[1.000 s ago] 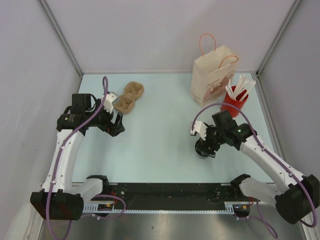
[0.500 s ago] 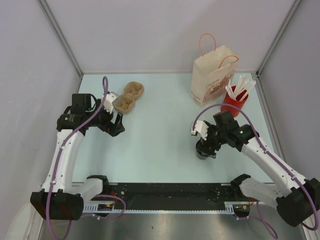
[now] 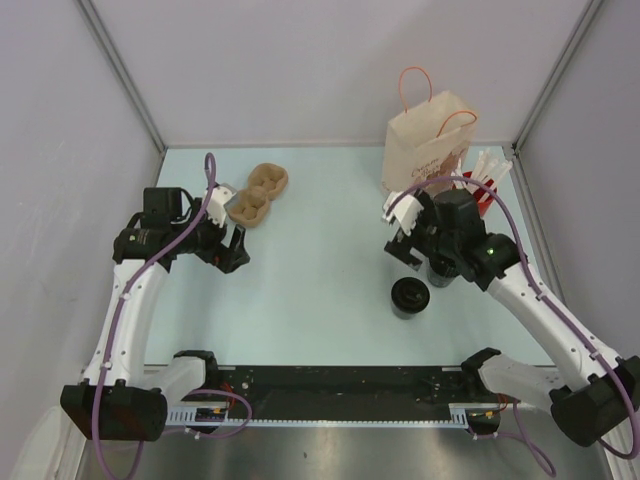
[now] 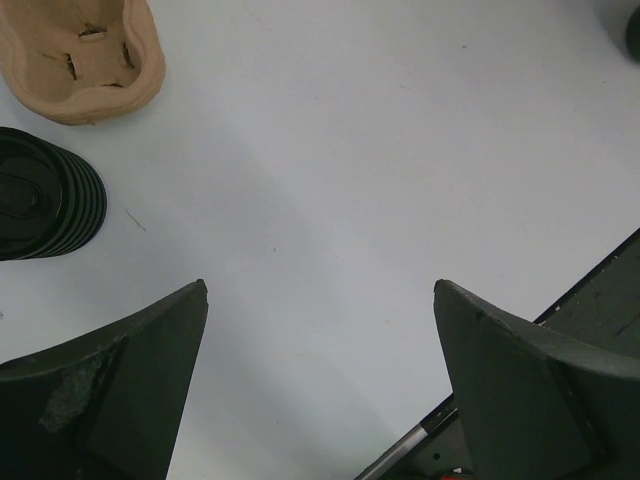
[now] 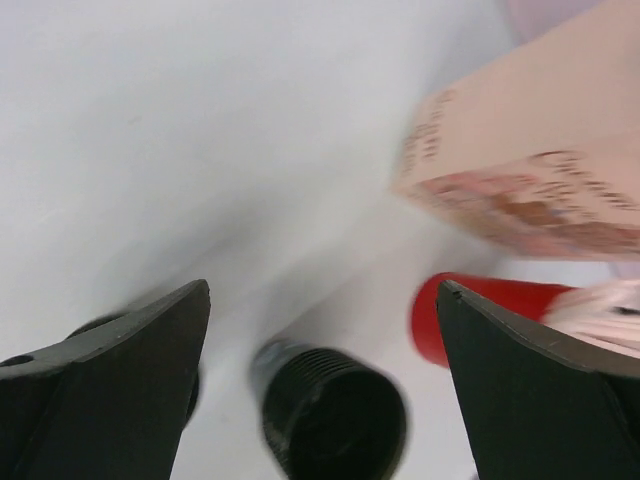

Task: Pack the takeout coffee

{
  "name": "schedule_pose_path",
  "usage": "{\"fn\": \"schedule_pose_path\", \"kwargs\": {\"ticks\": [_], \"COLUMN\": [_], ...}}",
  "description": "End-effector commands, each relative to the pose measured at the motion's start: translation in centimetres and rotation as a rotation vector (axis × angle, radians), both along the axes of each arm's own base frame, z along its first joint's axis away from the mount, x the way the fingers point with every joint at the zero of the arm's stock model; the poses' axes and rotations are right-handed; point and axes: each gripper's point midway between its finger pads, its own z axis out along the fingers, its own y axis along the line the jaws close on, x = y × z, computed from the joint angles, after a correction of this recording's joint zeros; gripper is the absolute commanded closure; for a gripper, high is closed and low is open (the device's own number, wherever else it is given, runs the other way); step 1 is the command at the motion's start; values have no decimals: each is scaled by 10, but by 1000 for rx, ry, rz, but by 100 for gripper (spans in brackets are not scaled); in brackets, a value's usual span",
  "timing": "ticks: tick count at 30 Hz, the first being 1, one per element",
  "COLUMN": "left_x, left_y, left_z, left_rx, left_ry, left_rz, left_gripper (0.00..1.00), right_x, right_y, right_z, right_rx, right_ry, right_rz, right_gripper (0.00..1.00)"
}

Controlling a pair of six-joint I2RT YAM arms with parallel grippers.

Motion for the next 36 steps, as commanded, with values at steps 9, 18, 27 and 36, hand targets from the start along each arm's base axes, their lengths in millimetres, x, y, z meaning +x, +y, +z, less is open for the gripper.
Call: {"fn": "schedule_pose_path", "kwargs": {"ticks": [9, 18, 27, 36], "left_x": [1, 0, 3, 4], "left_y": [0, 1, 9, 10], "left_z": [10, 8, 6, 3], "left_rx": [-18, -17, -19, -22], "left_ry": [-40, -42, -39, -32], "left_rz": [19, 25, 59, 63], "left_gripper": [0, 0, 1, 1], "right_x": [147, 218, 252, 249], "right_y": [-10, -9, 2, 9], "right_z": [150, 156, 114, 78], "right_rx": [127, 199, 180, 139], "right_ry": [-513, -457, -233, -76], "right_rz": [-456, -569, -557, -526], "right_gripper": [0, 3, 10, 15]}}
